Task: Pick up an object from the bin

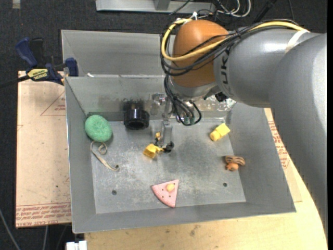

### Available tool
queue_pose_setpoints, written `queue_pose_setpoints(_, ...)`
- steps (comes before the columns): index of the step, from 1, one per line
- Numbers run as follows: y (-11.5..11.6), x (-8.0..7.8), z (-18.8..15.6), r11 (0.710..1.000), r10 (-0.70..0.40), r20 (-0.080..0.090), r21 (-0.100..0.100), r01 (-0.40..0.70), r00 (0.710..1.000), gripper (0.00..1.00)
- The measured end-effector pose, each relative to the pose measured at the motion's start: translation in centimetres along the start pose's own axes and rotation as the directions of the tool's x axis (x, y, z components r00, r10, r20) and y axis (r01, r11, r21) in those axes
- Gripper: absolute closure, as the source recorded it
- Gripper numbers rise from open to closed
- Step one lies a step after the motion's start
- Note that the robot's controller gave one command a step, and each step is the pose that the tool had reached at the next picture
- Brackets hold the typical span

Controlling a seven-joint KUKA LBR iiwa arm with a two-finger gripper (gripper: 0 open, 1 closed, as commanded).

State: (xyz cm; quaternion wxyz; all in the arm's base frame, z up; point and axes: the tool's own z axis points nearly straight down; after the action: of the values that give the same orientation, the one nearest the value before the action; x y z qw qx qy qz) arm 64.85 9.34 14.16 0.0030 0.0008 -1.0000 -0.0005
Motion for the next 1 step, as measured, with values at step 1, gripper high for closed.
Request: queue_pose_setpoints(1,-0.03,-0.16,-0.54,1.0,0.001,0.008,-0.001,-0.001,1.0,0.0)
